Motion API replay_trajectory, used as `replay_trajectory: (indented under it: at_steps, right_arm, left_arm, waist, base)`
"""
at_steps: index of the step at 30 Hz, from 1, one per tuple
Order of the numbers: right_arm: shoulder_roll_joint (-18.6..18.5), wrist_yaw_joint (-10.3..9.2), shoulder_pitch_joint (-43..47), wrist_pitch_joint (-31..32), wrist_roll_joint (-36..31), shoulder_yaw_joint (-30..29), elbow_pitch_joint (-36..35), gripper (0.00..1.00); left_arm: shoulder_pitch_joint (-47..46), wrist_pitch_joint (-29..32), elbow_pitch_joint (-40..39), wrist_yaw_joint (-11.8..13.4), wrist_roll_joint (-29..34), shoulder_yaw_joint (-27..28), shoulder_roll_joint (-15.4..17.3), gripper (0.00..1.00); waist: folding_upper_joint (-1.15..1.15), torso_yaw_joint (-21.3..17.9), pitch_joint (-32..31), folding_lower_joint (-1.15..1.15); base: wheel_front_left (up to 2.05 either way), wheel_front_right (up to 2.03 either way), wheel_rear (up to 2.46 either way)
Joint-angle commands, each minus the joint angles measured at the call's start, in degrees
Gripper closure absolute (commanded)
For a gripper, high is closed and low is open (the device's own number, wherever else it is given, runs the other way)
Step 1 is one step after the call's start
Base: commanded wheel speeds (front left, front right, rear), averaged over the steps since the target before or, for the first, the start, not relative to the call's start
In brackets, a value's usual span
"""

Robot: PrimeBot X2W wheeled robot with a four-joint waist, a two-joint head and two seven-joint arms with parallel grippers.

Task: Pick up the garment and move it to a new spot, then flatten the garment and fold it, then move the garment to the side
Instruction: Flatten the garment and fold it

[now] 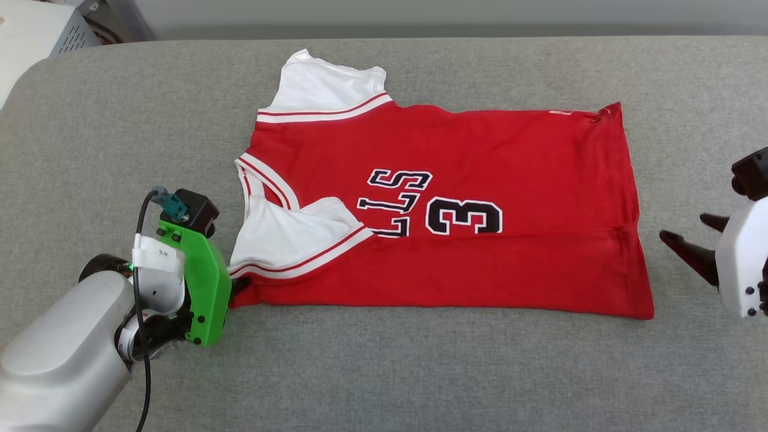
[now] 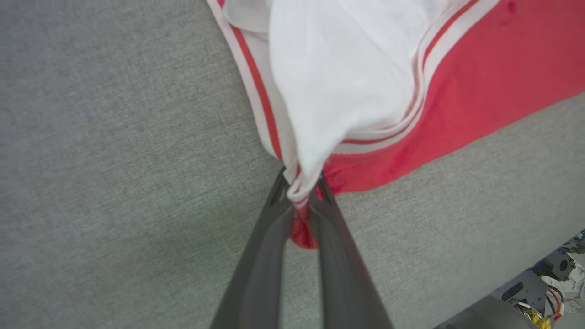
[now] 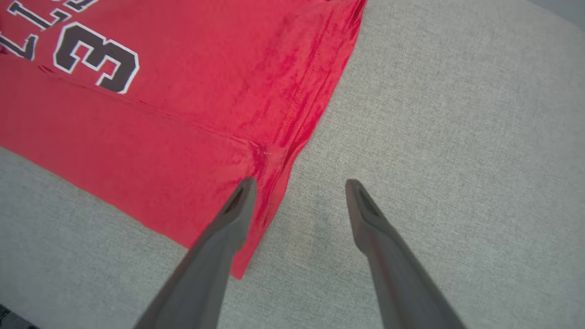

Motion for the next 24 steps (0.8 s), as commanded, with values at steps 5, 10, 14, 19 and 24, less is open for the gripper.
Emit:
replay_trajectory:
  at_steps: [5,10,14,19,24]
  right_arm:
    - [1.25,-0.04,0.78,5.79,1.24,1.40,2.30,0.00]
    - [5.75,-0.04,1.77,4.71,0.63,1.83,7.78,0.00]
    - [8.69,-0.04,3.73,4.07,0.21,4.59,12.34,0.00]
    - [10.53,-0.04,5.06,0.04,2.02,6.15,15.04,1.00]
    - [8.42,-0.04,5.82,-5.50,2.70,6.56,13.89,1.00]
  left_arm:
    - [0.52,-0.70,-2.39,0.83,1.31,-0.17,0.44,1.00]
    - [-0.40,-1.21,-3.24,1.06,2.31,-0.44,-0.23,1.00]
    - [-0.64,-1.75,-2.92,1.01,2.79,-0.65,-0.49,1.00]
    - [0.86,-3.10,-1.72,1.10,2.44,-0.73,-0.57,1.00]
    - [4.26,-5.45,-0.90,1.30,0.60,-0.03,-0.29,1.00]
  waist:
    - [0.00,1.21,1.72,0.00]
    - [0.00,2.25,3.35,0.00]
    - [0.00,2.60,3.75,0.00]
    - [0.00,2.11,2.02,0.00]
    - [0.00,1.24,-1.75,0.00]
  base:
    - [0.00,0.00,0.00]
    - [0.00,0.00,0.00]
    - [0.00,0.00,0.00]
    - [0.00,0.00,0.00]
    - [0.00,0.00,0.00]
